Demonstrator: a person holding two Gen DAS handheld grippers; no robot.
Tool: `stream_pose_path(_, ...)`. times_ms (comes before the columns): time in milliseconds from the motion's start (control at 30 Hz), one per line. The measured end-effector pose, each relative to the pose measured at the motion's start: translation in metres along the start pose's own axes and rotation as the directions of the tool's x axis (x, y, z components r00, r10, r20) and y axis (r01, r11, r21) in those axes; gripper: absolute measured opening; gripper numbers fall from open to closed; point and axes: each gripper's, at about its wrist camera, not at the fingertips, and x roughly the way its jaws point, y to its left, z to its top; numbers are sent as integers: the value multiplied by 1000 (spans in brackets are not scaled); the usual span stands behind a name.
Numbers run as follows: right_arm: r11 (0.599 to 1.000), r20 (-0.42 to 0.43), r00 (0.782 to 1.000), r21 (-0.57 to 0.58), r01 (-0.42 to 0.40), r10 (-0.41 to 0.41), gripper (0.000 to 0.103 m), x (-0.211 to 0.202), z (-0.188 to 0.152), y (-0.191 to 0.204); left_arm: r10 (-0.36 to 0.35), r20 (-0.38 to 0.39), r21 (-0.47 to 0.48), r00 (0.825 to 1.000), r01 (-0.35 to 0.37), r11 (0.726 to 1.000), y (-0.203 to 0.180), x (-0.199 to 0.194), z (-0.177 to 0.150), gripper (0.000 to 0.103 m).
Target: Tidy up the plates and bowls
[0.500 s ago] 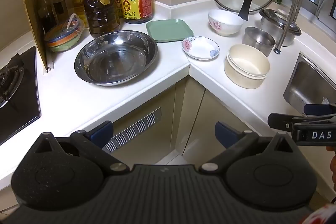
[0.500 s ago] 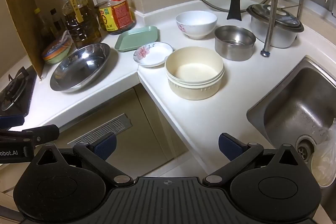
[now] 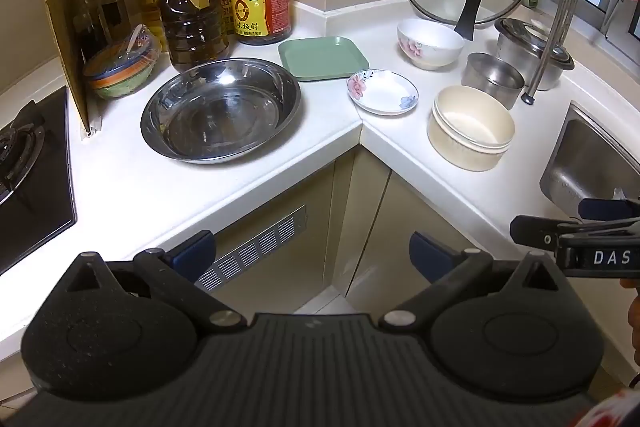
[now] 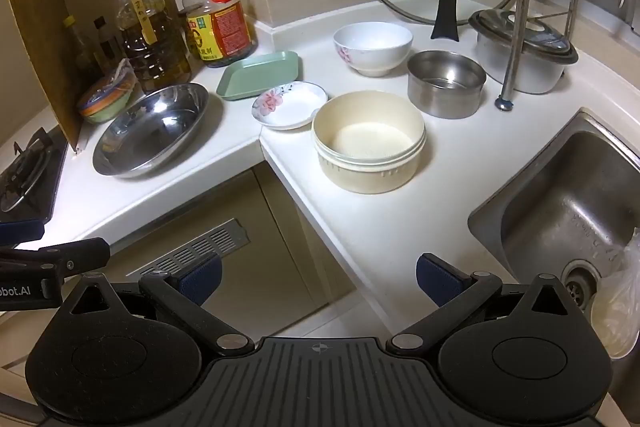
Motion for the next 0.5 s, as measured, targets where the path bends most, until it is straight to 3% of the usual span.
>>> stream_pose_path(500,1000,1,1000,0,2,-2,103,0,1,0,-3,-1,-1,1000,3,1000,1,-1,0,103)
